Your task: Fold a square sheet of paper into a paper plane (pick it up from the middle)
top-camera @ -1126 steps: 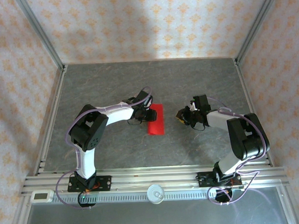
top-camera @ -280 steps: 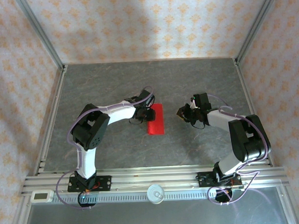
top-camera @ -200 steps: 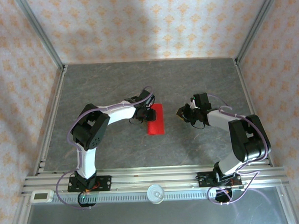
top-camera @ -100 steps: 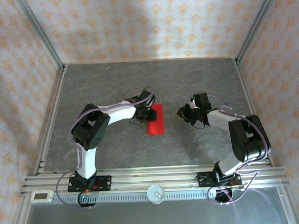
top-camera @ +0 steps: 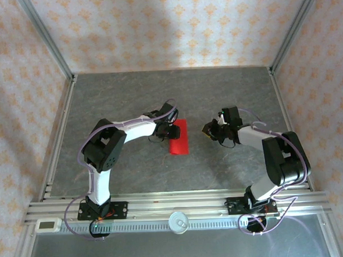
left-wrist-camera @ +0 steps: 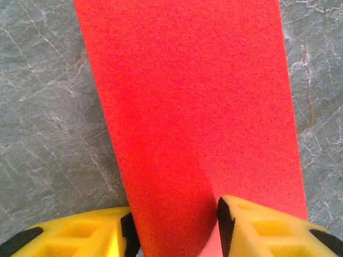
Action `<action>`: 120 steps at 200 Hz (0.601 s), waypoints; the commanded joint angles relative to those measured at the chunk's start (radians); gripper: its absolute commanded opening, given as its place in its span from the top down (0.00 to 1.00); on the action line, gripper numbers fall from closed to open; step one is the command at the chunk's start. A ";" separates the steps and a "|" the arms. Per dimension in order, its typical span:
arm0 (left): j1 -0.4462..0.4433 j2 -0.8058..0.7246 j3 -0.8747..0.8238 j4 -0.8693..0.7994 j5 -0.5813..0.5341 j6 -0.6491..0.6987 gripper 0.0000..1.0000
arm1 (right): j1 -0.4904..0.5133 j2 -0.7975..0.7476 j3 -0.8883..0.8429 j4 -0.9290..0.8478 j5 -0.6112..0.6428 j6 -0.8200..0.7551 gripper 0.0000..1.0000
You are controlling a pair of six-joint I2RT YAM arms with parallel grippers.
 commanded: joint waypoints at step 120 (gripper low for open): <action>0.039 0.122 -0.020 -0.006 -0.158 0.052 0.52 | 0.062 0.047 0.045 0.013 -0.020 -0.015 0.85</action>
